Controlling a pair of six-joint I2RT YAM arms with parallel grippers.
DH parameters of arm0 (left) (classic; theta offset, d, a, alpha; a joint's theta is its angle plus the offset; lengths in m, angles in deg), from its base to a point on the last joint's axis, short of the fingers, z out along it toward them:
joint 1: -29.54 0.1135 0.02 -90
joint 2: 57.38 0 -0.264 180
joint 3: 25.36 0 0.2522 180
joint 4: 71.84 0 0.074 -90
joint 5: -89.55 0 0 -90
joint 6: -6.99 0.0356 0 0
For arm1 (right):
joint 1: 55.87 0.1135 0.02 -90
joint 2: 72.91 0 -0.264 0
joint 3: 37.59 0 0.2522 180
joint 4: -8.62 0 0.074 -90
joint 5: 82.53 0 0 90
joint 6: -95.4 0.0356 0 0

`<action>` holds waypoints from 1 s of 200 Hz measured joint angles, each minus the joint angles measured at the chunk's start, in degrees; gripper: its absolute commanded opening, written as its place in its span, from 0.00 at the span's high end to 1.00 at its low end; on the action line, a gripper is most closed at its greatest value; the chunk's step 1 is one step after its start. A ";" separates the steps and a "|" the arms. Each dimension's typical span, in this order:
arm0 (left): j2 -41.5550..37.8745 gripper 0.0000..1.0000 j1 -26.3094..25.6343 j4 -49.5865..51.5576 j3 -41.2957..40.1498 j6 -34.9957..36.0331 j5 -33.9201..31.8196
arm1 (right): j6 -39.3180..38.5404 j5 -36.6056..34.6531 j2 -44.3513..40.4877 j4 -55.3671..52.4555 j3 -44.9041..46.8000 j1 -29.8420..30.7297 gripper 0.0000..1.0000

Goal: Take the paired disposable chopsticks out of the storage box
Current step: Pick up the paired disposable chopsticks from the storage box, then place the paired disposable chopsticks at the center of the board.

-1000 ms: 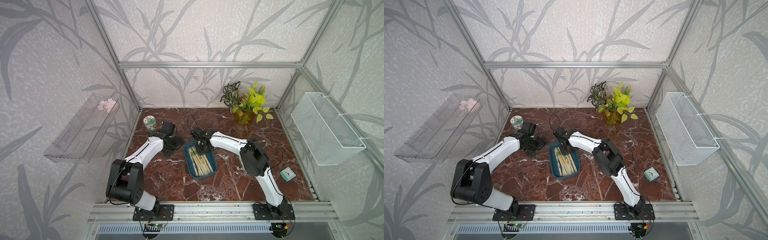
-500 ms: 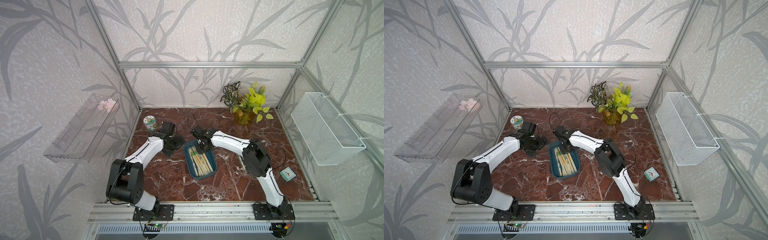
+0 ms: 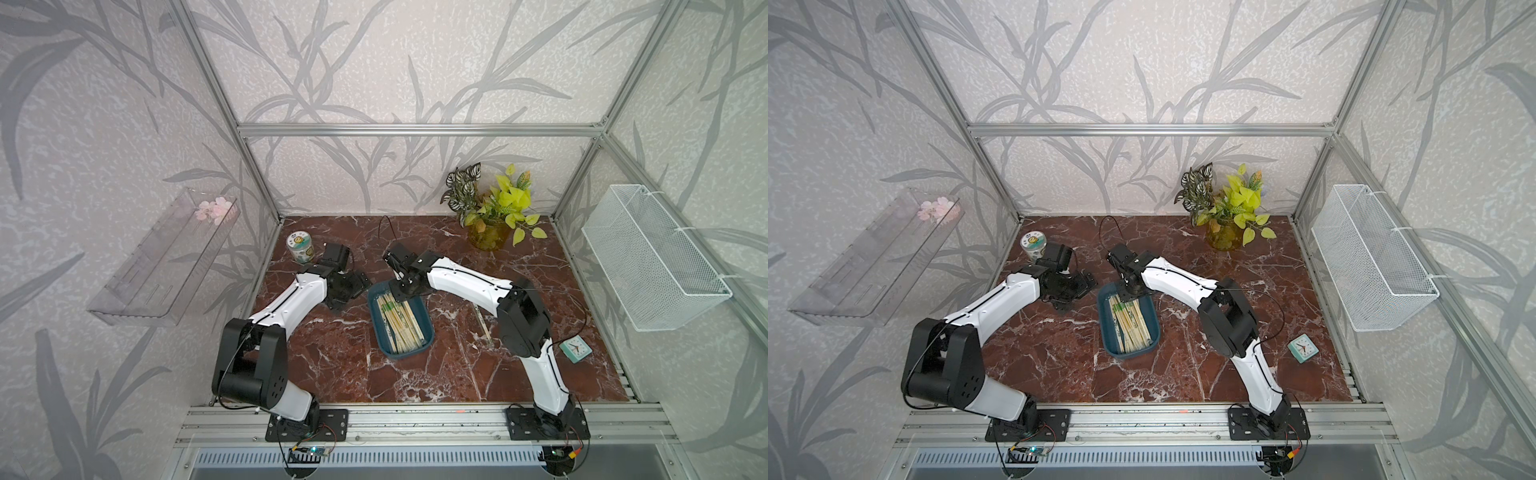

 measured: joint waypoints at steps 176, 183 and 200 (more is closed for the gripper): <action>-0.02 0.01 -2.80 -0.44 0.00 -0.04 1.20 | 2.75 1.05 -22.99 5.57 18.97 -12.39 0.92; -0.04 0.01 -3.08 -0.52 0.02 -0.13 1.14 | 2.73 0.79 -23.89 5.86 20.98 -13.18 0.92; -0.22 0.01 -3.72 -0.68 0.02 -0.28 1.01 | 2.49 0.09 -26.08 6.73 25.79 -14.93 0.92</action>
